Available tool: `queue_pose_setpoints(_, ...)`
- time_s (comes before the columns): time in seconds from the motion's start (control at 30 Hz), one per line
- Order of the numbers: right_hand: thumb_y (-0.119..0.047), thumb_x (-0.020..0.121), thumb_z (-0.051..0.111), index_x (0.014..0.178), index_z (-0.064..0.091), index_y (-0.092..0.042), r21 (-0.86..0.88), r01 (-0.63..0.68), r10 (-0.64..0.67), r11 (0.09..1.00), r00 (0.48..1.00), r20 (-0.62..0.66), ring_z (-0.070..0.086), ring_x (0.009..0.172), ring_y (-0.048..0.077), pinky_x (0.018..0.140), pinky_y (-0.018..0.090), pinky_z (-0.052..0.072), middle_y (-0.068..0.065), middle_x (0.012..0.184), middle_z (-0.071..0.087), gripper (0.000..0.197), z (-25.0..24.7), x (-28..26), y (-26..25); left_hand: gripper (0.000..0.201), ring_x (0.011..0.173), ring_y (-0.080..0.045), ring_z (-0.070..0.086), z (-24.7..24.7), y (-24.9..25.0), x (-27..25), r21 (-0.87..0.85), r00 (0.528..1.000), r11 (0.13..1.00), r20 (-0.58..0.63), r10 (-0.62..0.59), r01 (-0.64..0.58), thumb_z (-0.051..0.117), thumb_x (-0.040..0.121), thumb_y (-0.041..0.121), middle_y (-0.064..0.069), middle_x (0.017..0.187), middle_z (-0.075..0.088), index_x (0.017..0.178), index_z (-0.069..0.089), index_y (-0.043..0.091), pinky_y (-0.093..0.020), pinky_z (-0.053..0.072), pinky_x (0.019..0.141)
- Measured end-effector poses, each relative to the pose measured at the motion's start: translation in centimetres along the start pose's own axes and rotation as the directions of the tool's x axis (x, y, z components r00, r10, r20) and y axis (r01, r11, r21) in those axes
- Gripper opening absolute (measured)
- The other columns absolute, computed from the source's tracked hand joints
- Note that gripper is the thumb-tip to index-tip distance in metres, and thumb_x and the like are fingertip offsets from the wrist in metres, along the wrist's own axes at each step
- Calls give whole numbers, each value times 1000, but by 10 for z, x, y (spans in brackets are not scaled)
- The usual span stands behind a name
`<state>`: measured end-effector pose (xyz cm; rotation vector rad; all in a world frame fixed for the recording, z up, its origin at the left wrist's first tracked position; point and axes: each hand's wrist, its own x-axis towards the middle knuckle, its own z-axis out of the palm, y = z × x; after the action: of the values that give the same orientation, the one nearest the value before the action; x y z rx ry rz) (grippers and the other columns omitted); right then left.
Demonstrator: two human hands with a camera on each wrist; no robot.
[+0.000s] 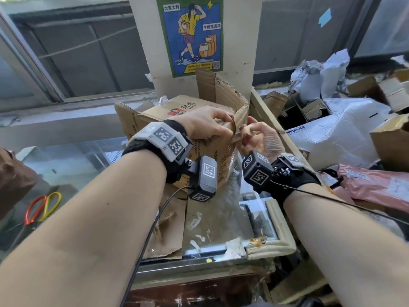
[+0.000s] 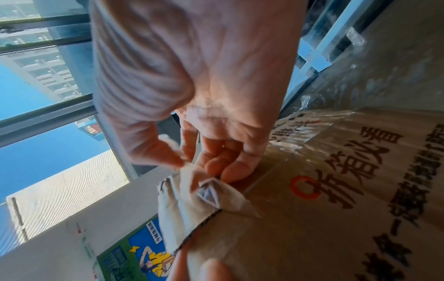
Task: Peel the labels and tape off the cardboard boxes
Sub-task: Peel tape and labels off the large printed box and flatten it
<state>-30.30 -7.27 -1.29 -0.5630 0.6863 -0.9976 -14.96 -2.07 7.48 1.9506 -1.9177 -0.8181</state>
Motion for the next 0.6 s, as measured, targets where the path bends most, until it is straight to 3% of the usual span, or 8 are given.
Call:
queue_pose_setpoints(0.13,17,81,37,99,57,-14,-132,26,-33,991,998,-46,64,59,17,44,20,50,11,83,63,41,4,-4,-3,28,88,-19,60,6,11,-1,93,999,995,-22,-33,35,65,88,24,-3,106,58,114,56,30,-34,56,78)
queue_pose_setpoints(0.2,12,83,35,96,57,-10,-77,27,-30,997,999,-43,63,60,18,46,21,51,12,80,62,34,6,-6,-5,27,91,-20,55,12,18,-1,171,997,985,-72,-18,30,57,92,20,-3,108,55,118,54,24,-32,50,78)
queue_pose_setpoints(0.27,1,89,35,97,55,-5,-2,5,-5,1000,1000,-10,63,55,18,45,22,51,12,72,63,23,5,-8,-5,24,96,-20,51,20,23,-1,217,993,975,-120,-18,44,49,94,20,-2,107,54,117,53,23,-35,45,92)
queue_pose_setpoints(0.33,-12,94,46,88,57,-5,-7,-8,9,1000,1000,26,63,50,15,46,21,52,8,65,64,14,4,-9,-5,18,98,-20,49,25,22,1,238,989,970,-142,-26,60,48,96,30,0,104,53,113,52,27,-44,38,104)
queue_pose_setpoints(0.4,-27,91,61,69,55,-9,-38,25,-26,999,999,-28,62,50,14,49,22,53,6,61,64,28,1,-8,-5,23,104,-21,52,29,18,4,231,986,971,-162,-32,69,50,93,50,3,105,55,106,54,31,-46,37,105)
queue_pose_setpoints(0.47,-34,89,64,64,55,-8,-36,44,-46,998,996,-73,59,44,13,45,20,51,5,54,62,37,-5,-3,-3,27,106,-21,54,32,15,8,229,979,970,-204,-27,75,49,91,59,6,103,57,95,57,34,-48,37,104)
queue_pose_setpoints(0.53,-32,88,66,88,64,3,-55,20,-24,998,997,-78,60,46,14,47,21,51,8,61,65,35,-6,-2,2,30,102,-20,55,35,13,9,270,972,960,-233,-15,79,48,92,59,5,101,61,85,59,31,-47,39,102)
queue_pose_setpoints(0.6,-22,81,75,120,58,4,-76,7,-17,997,992,-123,64,64,22,64,32,58,15,91,68,51,-5,-4,6,33,103,-20,56,37,10,9,318,965,945,-260,12,74,46,93,58,3,105,64,84,61,29,-46,41,100)
